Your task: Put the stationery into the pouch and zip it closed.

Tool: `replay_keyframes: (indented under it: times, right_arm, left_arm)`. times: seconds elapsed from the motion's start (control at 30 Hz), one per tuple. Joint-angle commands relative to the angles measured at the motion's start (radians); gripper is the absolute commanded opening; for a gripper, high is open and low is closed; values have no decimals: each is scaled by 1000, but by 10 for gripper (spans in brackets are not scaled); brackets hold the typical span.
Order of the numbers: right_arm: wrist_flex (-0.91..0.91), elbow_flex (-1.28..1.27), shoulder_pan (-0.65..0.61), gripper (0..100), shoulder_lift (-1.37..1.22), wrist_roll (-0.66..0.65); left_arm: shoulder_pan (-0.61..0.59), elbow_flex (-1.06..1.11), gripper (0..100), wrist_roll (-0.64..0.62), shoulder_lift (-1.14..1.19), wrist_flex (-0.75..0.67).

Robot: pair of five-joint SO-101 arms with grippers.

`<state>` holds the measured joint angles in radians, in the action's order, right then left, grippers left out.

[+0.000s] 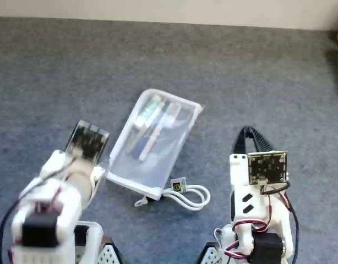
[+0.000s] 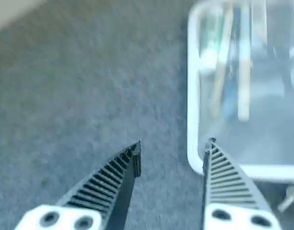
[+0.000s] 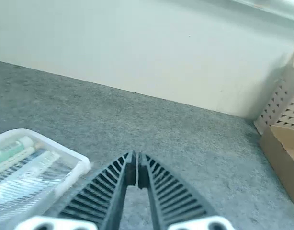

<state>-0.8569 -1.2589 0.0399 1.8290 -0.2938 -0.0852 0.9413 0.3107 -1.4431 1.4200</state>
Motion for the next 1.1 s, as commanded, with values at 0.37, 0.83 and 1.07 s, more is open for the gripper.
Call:
replay_keyframes:
  times: [0.37, 0.83, 1.07]
  right_arm:
    - [1, -214, -145, 5, 7, 11]
    - [4, -493, -159, 5, 7, 11]
    - [-10, -529, -99, 4, 7, 250]
  left_arm:
    - [-15, 246, 210, -28, -372, -46]
    - [-15, 607, 53, -77, -372, -331]
    - [-16, 734, 133, -77, -372, -362]
